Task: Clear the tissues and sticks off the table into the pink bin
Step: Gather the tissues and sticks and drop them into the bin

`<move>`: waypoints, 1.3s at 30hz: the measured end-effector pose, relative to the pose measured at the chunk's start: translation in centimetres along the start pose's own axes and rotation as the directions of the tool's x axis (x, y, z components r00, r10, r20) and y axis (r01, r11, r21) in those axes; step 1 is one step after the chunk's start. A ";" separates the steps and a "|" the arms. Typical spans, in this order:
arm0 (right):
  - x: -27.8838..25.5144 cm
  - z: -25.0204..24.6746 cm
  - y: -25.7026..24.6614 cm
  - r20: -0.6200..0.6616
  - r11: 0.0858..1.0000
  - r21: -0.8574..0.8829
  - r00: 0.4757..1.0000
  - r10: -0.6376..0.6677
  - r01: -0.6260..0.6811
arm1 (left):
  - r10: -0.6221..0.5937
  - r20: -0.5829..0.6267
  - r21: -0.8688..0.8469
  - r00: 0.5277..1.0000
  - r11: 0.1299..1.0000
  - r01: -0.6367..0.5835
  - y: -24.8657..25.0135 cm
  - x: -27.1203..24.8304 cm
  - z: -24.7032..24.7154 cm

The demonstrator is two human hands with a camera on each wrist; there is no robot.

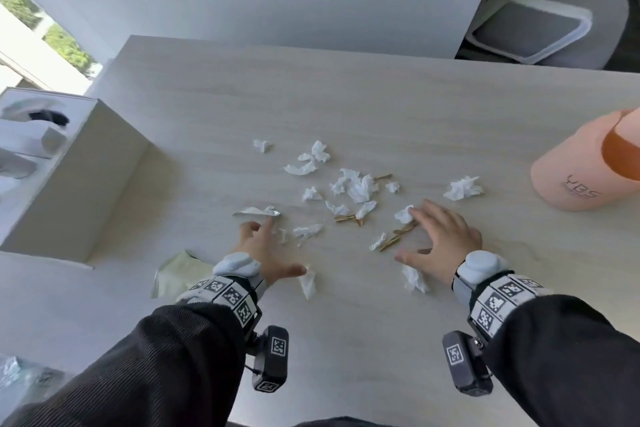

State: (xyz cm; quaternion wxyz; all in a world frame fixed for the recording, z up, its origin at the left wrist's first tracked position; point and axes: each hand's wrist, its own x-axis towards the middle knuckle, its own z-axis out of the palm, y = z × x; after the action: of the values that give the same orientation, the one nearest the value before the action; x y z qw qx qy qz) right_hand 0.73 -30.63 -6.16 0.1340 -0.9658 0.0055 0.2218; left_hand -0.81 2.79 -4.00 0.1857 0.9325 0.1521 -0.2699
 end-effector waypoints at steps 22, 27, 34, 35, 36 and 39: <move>0.2 0.8 -1.7 -0.067 0.991 -0.055 0.990 -0.125 0.122 | 0.256 -0.134 0.074 0.957 0.966 -0.247 4.0 3.0 1.8; 0.2 1.5 -1.7 -0.117 0.973 -0.022 0.966 -0.230 0.229 | 0.077 -0.184 0.184 0.980 0.982 -0.043 4.6 2.8 1.3; 0.1 1.9 -0.8 -0.057 0.968 0.136 0.977 -0.206 0.212 | 0.149 -0.135 -0.009 0.980 0.988 -0.152 4.4 3.1 1.5; 0.0 1.7 -0.6 -0.033 0.970 0.154 0.982 -0.186 0.189 | 0.159 -0.122 -0.014 0.980 0.987 -0.162 4.8 3.2 1.5; -0.2 1.5 -0.6 -0.009 0.969 0.180 0.986 -0.168 0.167 | 0.167 -0.097 -0.006 0.981 0.986 -0.169 5.2 3.2 1.5; -1.0 0.7 -0.2 -0.016 0.942 0.327 0.997 -0.074 0.075 | 0.155 -0.022 -0.031 0.988 0.987 -0.155 6.8 2.8 1.7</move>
State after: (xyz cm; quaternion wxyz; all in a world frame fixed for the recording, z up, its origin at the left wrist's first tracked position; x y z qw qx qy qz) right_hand -0.42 -30.34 -6.25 0.3006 -0.9301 0.0061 0.2109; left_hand 3.27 -3.41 -5.08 0.2199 0.9409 0.0853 -0.2431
